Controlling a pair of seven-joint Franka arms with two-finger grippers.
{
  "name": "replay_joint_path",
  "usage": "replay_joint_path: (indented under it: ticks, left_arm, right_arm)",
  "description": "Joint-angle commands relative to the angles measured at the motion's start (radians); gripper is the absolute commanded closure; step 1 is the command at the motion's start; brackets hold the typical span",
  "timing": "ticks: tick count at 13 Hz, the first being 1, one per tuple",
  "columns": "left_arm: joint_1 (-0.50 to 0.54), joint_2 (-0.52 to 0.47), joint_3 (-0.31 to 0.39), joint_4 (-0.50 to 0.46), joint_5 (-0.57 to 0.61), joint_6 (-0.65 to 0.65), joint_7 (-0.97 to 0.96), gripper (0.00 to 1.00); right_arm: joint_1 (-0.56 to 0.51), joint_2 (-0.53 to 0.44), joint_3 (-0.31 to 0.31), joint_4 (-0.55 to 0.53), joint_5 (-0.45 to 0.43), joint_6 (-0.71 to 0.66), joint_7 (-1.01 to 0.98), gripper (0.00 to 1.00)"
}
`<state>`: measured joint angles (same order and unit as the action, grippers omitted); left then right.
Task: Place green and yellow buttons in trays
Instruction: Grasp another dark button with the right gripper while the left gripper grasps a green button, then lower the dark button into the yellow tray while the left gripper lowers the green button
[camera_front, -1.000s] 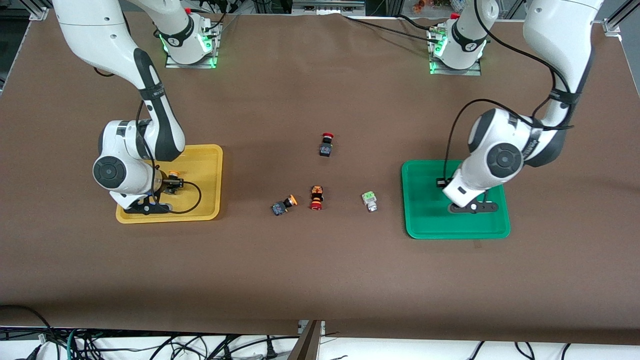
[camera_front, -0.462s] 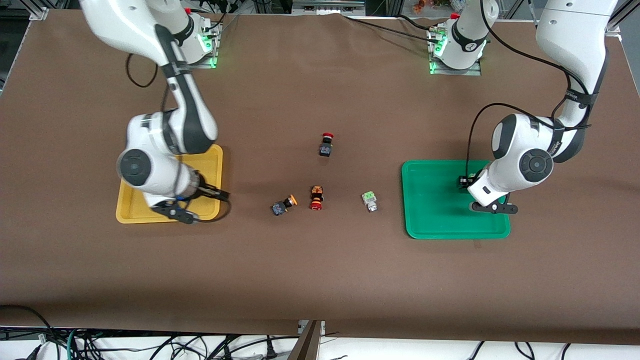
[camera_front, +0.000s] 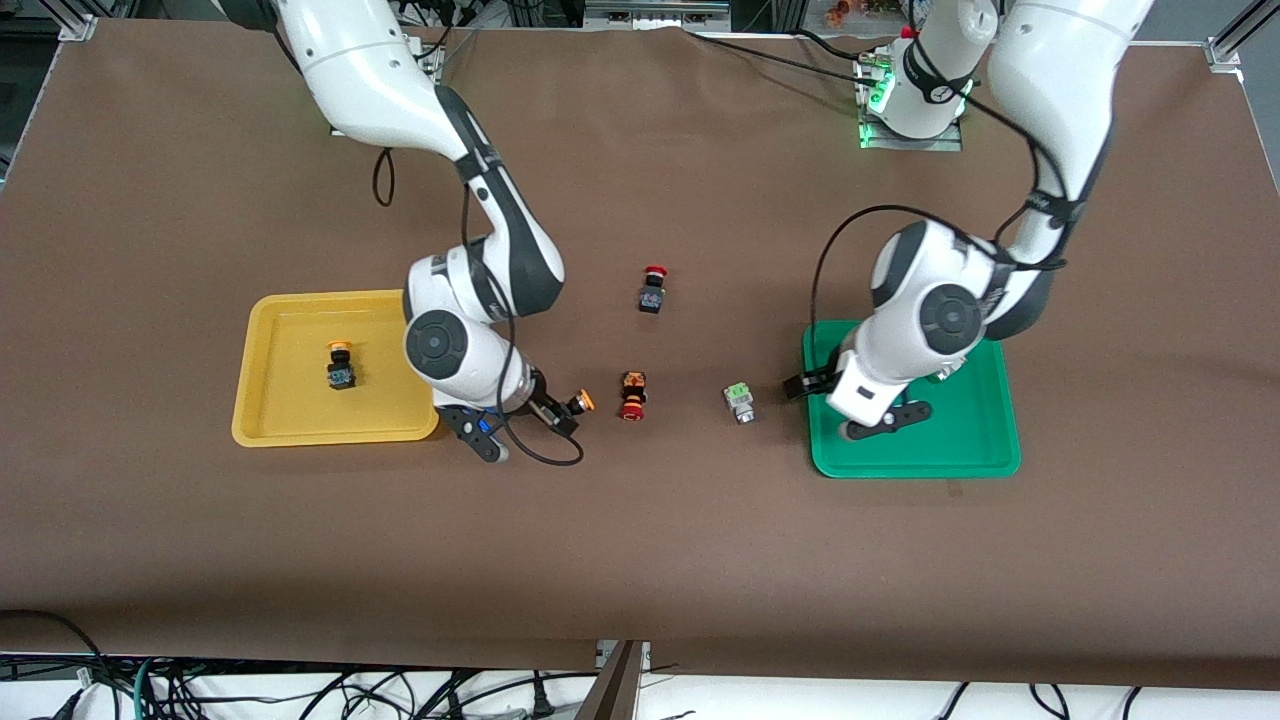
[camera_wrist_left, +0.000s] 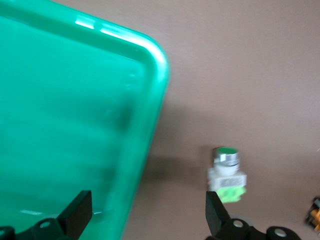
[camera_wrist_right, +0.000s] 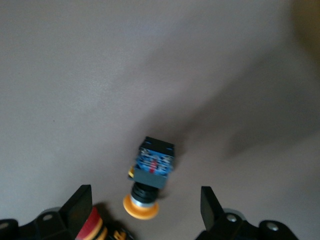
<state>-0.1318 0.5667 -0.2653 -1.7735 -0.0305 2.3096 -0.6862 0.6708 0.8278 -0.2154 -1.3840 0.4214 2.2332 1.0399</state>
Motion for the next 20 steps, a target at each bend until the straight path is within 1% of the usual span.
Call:
replay_joint_path:
  ticks: [1, 3, 4, 5, 7, 8, 9, 10, 11, 12, 13, 14, 15, 16, 17, 18, 19, 20]
  left_arm:
    - [-0.021, 0.134, -0.006, 0.1, 0.064, 0.083, -0.125, 0.0]
    - [-0.058, 0.173, -0.006, 0.15, 0.09, 0.085, -0.214, 0.0]
    - [-0.071, 0.18, -0.006, 0.164, 0.09, 0.085, -0.248, 0.0]
    - [-0.086, 0.188, -0.006, 0.178, 0.092, 0.083, -0.262, 0.0]
    - [-0.104, 0.193, -0.008, 0.186, 0.104, 0.082, -0.303, 0.0]
    - [-0.11, 0.194, -0.008, 0.186, 0.131, 0.079, -0.306, 0.0]
    - [-0.13, 0.202, -0.008, 0.186, 0.174, 0.077, -0.309, 0.0]
    - [-0.143, 0.216, -0.008, 0.186, 0.234, 0.077, -0.34, 0.0]
    - [-0.146, 0.229, -0.008, 0.186, 0.3, 0.077, -0.389, 0.0]
    - [-0.146, 0.236, -0.008, 0.186, 0.341, 0.077, -0.421, 0.0]
    - [-0.146, 0.236, -0.009, 0.186, 0.363, 0.077, -0.423, 0.07]
    - [-0.146, 0.234, -0.009, 0.186, 0.365, 0.071, -0.426, 0.44]
    - [-0.143, 0.231, -0.011, 0.186, 0.359, 0.071, -0.426, 0.68]
    - [-0.138, 0.225, -0.011, 0.186, 0.356, 0.07, -0.426, 0.9]
    - [-0.137, 0.22, -0.015, 0.189, 0.354, 0.053, -0.429, 1.0]
    - [-0.129, 0.207, -0.031, 0.189, 0.356, 0.015, -0.424, 1.0]
    - [-0.124, 0.191, -0.032, 0.189, 0.356, 0.001, -0.418, 1.0]
    - [-0.112, 0.174, -0.047, 0.186, 0.351, -0.007, -0.417, 1.0]
  right_arm:
    - [-0.007, 0.072, 0.019, 0.042, 0.02, 0.089, 0.069, 0.04]
    - [0.001, 0.079, 0.024, 0.031, 0.02, 0.108, 0.074, 0.06]
    - [0.004, 0.079, 0.024, 0.022, 0.02, 0.108, 0.063, 0.15]
    - [0.004, 0.076, 0.024, 0.019, 0.02, 0.1, 0.049, 0.31]
    - [-0.002, 0.068, 0.024, 0.019, 0.014, 0.083, 0.039, 0.74]
    - [-0.005, 0.067, 0.024, 0.019, 0.014, 0.074, 0.025, 0.89]
    - [-0.008, 0.067, 0.022, 0.019, 0.016, 0.054, 0.002, 0.99]
    - [-0.016, 0.056, 0.019, 0.019, 0.016, 0.022, -0.017, 1.0]
    - [-0.029, 0.028, 0.013, 0.022, 0.013, -0.041, -0.049, 1.0]
    - [-0.055, -0.007, 0.01, 0.023, 0.007, -0.114, -0.111, 1.0]
    - [-0.083, -0.045, -0.007, 0.019, -0.001, -0.198, -0.215, 1.0]
    - [-0.083, -0.091, -0.063, -0.015, -0.013, -0.304, -0.38, 1.0]
    - [-0.08, -0.149, -0.125, -0.082, -0.016, -0.322, -0.517, 1.0]
    - [-0.08, -0.215, -0.16, -0.18, -0.035, -0.317, -0.654, 1.0]
    - [-0.08, -0.267, -0.197, -0.279, -0.061, -0.282, -0.786, 1.0]
    - [-0.08, -0.312, -0.226, -0.388, -0.062, -0.212, -0.884, 0.96]
    - [-0.08, -0.343, -0.245, -0.508, -0.058, -0.11, -0.982, 0.91]
    - [-0.083, -0.361, -0.246, -0.617, -0.053, 0.008, -1.015, 0.89]
